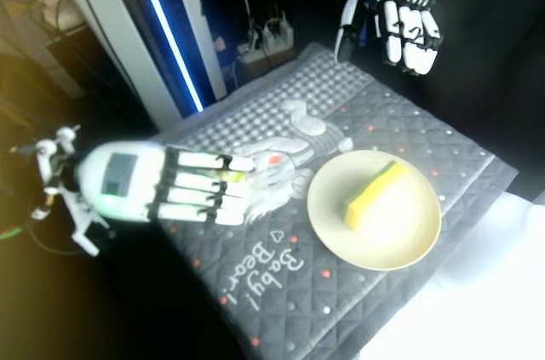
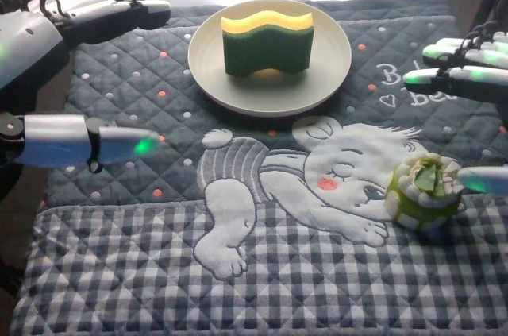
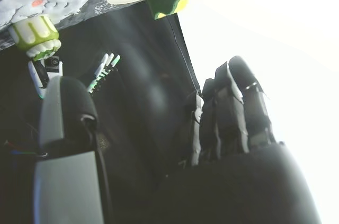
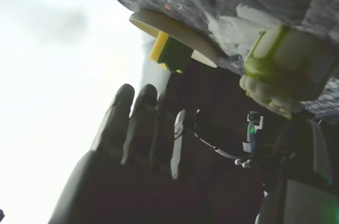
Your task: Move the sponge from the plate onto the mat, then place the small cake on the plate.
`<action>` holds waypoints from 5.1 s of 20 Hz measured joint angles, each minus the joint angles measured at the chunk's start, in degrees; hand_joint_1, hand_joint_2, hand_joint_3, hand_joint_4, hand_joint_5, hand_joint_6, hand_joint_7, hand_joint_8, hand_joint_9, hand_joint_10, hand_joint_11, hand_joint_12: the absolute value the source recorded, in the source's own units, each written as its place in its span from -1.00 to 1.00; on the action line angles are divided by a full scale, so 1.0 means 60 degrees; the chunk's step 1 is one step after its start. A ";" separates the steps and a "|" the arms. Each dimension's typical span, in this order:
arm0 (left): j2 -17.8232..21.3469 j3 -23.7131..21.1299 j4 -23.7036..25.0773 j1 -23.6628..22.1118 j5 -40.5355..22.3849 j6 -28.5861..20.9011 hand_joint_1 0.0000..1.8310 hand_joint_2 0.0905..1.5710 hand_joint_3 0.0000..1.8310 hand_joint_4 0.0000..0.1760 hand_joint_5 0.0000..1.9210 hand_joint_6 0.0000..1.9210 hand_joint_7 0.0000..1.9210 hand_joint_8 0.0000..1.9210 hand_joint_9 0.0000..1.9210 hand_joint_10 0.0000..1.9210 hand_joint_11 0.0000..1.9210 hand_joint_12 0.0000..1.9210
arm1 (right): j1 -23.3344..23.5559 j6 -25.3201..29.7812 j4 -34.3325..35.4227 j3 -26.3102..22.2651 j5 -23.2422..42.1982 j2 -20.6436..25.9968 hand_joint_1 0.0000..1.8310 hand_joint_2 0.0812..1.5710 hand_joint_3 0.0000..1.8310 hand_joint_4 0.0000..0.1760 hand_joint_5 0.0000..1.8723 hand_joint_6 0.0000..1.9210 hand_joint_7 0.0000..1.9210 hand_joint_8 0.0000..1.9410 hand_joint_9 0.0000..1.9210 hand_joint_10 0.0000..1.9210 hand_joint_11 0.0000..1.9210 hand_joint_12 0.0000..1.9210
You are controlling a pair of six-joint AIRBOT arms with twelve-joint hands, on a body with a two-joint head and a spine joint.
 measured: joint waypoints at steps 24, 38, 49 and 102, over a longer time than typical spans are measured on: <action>-0.5716 0.6204 0.1832 -0.5355 0.8021 0.0459 0.03 0.11 -1.00 -0.96 -0.51 -1.00 -0.42 -1.00 -0.39 -1.00 -0.74 -0.18 | -0.0040 0.0608 -0.0718 0.0040 0.1282 -0.0266 -0.07 0.53 -1.00 -0.74 -0.50 -1.00 -0.64 -1.00 -0.64 -0.99 -0.95 0.01; -0.5140 0.5351 0.2080 -0.5482 0.7686 0.0481 0.29 0.33 -1.00 -1.00 0.12 -0.18 -0.07 0.34 -0.09 0.64 -0.20 0.89 | -0.0040 0.0867 -0.1038 0.0168 0.1169 -0.0481 -0.01 0.53 -1.00 -1.00 -0.46 -1.00 -0.58 -1.00 -0.52 -0.99 -0.76 -0.07; -0.1581 0.1785 0.2109 -0.2080 0.3537 -0.1523 0.39 0.33 -1.00 -1.00 0.13 -0.38 0.13 0.06 0.11 -0.30 -0.22 0.38 | -0.0036 0.0878 -0.0532 0.0113 0.1239 -0.0433 -0.04 0.65 -1.00 -1.00 -0.38 -1.00 -0.47 -1.00 -0.40 -1.00 -0.69 -0.19; -0.1071 0.0608 0.0503 -0.0033 0.1650 -0.0918 -0.20 0.08 -1.00 -1.00 -0.47 -1.00 -0.45 -1.00 -0.51 -1.00 -0.99 0.06 | 0.5705 0.0168 -0.2736 0.5337 -0.5537 -0.5734 0.51 0.34 -1.00 -1.00 -0.01 0.00 0.05 -0.19 0.15 0.04 -0.01 -0.19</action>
